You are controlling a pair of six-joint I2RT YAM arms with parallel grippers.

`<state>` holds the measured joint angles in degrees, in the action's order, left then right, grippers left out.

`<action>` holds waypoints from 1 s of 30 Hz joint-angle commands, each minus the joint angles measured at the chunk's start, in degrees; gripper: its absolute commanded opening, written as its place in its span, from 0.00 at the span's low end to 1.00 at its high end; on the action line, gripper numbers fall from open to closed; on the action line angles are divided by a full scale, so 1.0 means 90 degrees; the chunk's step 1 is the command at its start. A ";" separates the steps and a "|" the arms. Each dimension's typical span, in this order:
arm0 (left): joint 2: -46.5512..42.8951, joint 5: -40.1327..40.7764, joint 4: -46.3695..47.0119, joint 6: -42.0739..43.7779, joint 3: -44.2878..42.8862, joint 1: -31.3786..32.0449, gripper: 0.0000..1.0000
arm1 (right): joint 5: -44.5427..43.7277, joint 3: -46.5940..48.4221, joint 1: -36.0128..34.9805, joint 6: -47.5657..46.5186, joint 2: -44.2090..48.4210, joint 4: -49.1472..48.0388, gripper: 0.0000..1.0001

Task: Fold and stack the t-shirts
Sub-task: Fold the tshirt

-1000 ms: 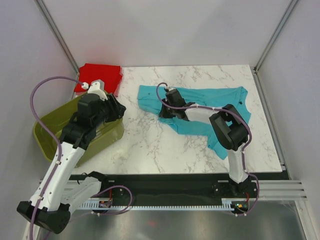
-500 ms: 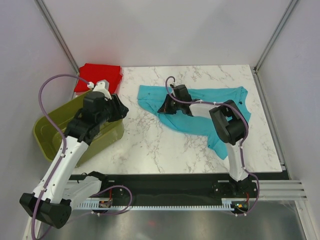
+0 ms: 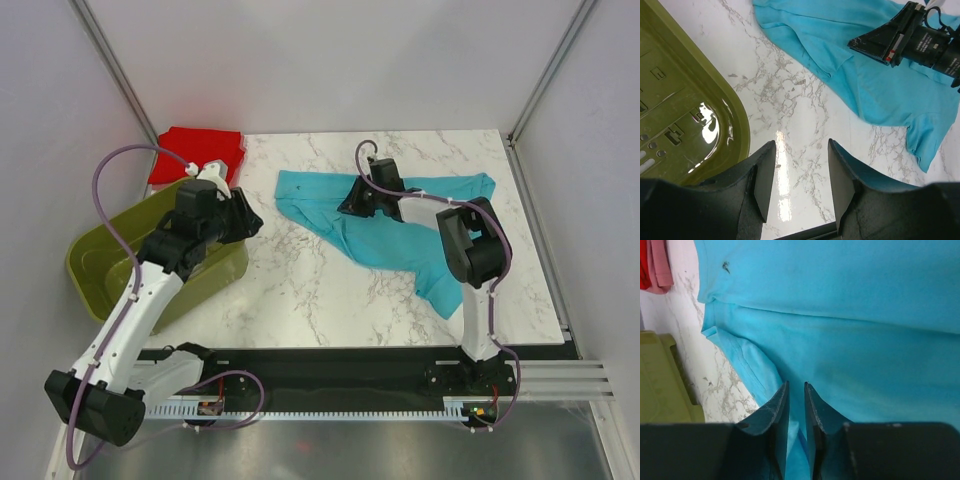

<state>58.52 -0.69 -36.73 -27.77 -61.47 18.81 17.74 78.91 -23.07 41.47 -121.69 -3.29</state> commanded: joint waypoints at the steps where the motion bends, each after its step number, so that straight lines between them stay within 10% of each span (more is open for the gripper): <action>1: 0.0118 -0.0197 0.0106 0.0107 0.0004 0.0000 0.54 | -0.0591 0.0158 -0.0064 -0.0496 0.0610 0.0500 0.25; 16: 0.3135 0.0945 0.0370 -0.1748 -0.1596 0.1689 0.46 | -0.3103 -0.1080 -0.0074 -0.0878 0.2894 0.2474 0.25; 30: 0.6055 0.0858 0.0907 0.1512 -0.3423 0.2139 0.42 | -0.2391 -0.2420 0.0600 -0.1054 0.5083 0.2661 0.26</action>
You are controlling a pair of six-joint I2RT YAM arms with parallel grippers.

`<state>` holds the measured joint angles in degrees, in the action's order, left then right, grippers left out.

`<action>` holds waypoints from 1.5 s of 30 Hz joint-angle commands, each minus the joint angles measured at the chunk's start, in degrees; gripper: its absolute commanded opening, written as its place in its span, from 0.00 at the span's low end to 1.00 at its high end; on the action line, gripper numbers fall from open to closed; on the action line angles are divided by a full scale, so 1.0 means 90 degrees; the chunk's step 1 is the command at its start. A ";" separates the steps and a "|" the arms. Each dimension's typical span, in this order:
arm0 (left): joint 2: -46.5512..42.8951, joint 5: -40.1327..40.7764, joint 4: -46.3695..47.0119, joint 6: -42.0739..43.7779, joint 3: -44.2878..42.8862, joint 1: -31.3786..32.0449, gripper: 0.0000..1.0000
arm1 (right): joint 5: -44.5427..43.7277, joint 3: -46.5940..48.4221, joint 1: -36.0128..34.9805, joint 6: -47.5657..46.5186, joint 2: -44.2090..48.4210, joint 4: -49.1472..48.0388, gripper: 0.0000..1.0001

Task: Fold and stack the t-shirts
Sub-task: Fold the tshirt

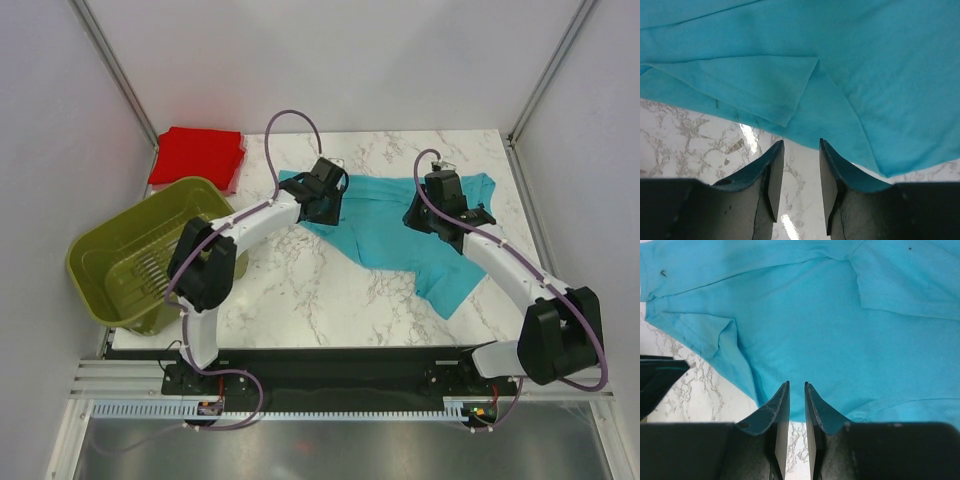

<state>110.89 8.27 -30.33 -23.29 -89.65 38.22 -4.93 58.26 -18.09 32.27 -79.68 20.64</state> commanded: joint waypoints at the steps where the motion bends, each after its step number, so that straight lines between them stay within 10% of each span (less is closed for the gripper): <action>1: 0.0431 -0.0186 0.0234 0.1180 -0.0380 -0.0018 0.42 | 0.0137 -0.0155 0.0066 0.0075 0.0474 0.0011 0.25; 18: 0.1478 0.0262 0.0235 0.2500 -0.0821 -0.0028 0.40 | 0.0440 -0.0126 0.0476 0.0194 0.0699 0.0011 0.29; 35: 0.1166 0.0291 0.0235 0.2773 -0.0489 -0.0008 0.02 | 0.0206 -0.0184 0.0662 0.0516 0.0865 0.0264 0.29; 45: -0.0026 0.0595 0.0128 0.2344 0.0214 -0.0028 0.02 | -0.1024 -0.0113 0.0886 0.2448 0.0689 0.3181 0.40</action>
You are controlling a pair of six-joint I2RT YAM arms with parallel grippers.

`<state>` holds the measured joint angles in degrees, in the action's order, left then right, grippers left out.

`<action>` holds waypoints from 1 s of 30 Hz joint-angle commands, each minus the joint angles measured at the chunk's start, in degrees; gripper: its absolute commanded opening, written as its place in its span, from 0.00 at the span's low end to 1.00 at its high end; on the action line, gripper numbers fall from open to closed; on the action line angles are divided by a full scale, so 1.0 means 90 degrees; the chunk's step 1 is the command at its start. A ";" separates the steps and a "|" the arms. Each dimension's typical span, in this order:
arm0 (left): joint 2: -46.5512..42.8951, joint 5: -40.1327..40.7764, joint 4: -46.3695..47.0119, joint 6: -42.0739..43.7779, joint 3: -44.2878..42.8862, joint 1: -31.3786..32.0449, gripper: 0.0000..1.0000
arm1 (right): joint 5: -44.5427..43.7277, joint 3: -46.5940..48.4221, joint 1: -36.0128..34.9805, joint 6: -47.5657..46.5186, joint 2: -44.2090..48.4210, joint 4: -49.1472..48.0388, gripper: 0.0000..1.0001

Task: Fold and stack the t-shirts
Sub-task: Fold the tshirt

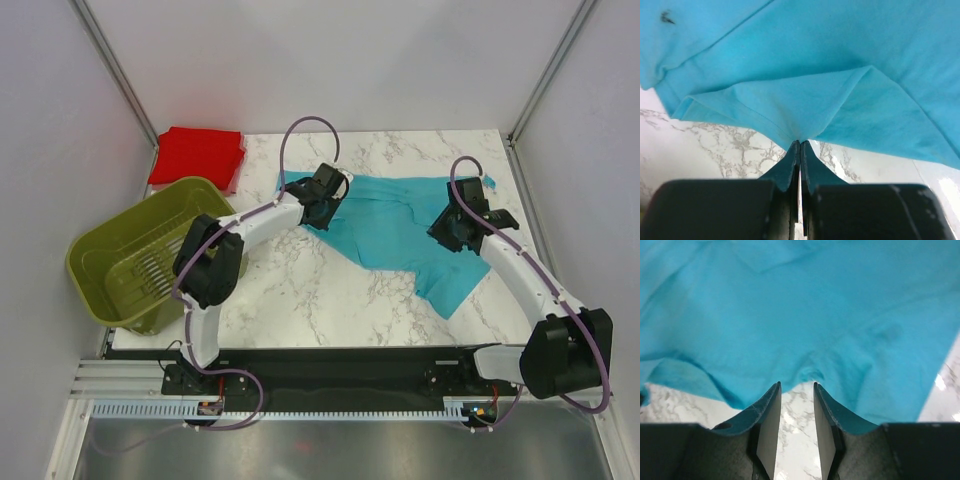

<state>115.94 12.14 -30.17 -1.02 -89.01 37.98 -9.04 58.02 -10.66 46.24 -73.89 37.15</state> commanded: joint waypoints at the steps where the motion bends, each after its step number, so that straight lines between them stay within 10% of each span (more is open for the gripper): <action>1: -0.0703 0.0155 0.0091 -0.0218 0.0280 -0.0001 0.02 | -0.0616 -0.0224 0.0119 0.1120 0.0123 0.1496 0.40; 30: -0.1710 -0.0119 -0.0095 -0.0463 0.1130 0.0009 0.02 | -0.0021 -0.2970 0.0491 0.1835 0.1159 0.1001 0.39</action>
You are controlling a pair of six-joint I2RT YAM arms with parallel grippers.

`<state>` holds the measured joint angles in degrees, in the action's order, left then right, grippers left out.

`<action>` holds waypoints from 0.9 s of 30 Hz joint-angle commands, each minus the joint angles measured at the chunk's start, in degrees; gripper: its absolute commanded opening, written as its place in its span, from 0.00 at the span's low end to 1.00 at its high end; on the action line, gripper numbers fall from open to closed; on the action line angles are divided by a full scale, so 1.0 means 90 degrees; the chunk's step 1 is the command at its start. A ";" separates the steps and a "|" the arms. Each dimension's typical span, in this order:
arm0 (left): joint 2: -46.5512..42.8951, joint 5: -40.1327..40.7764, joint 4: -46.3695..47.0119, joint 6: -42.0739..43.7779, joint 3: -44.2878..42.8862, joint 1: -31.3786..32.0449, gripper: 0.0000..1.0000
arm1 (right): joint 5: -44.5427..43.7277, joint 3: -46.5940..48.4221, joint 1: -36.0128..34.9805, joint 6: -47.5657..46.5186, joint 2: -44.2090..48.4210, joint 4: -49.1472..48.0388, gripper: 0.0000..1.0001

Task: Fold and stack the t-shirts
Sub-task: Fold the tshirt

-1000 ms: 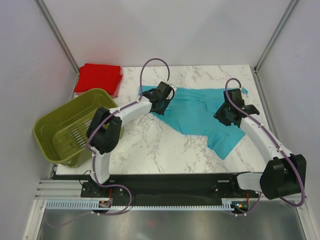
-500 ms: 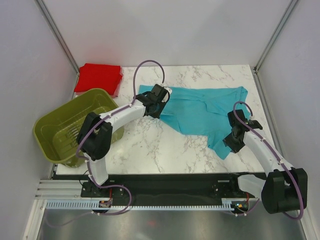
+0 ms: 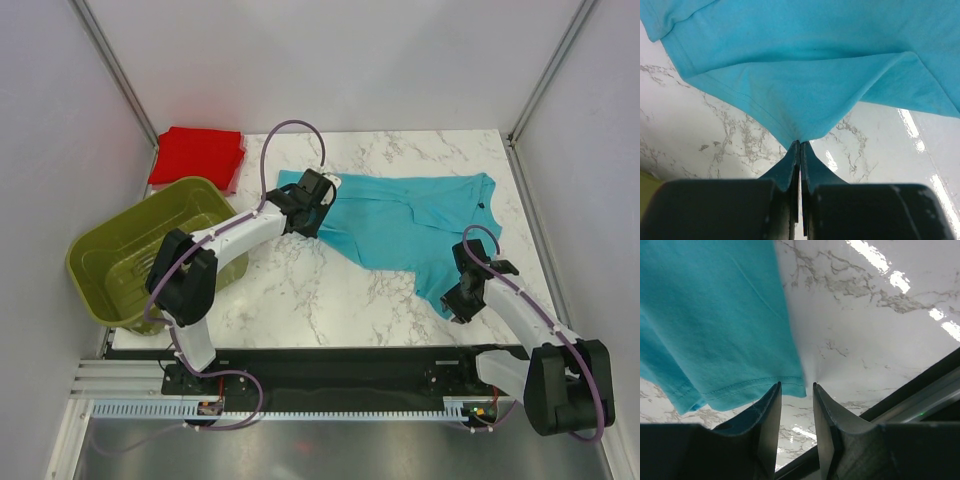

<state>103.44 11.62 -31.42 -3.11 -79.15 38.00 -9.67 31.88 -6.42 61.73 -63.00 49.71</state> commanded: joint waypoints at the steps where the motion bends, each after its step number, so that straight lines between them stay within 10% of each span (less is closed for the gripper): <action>1: -0.0321 -0.0060 0.0044 -0.0240 0.0045 0.0006 0.02 | 0.0020 -0.0065 0.0019 0.0113 -0.0060 -0.0406 0.39; 12: -0.0536 0.0018 0.0044 -0.0338 0.0230 0.0006 0.02 | -0.0253 -0.0329 0.0019 0.0191 -0.0129 -0.0602 0.36; 16: -0.0692 0.0057 0.0024 -0.0338 0.0289 -0.0003 0.02 | -0.0361 -0.0378 0.0019 0.0221 0.0066 -0.0505 0.00; 27: -0.1122 0.0525 -0.0073 -0.0172 0.0816 0.0006 0.02 | -0.1414 0.0413 0.0019 0.0045 0.0926 0.0276 0.00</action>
<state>96.71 13.39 -31.73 -4.49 -73.01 38.00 -17.19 32.38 -6.42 62.72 -55.46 49.45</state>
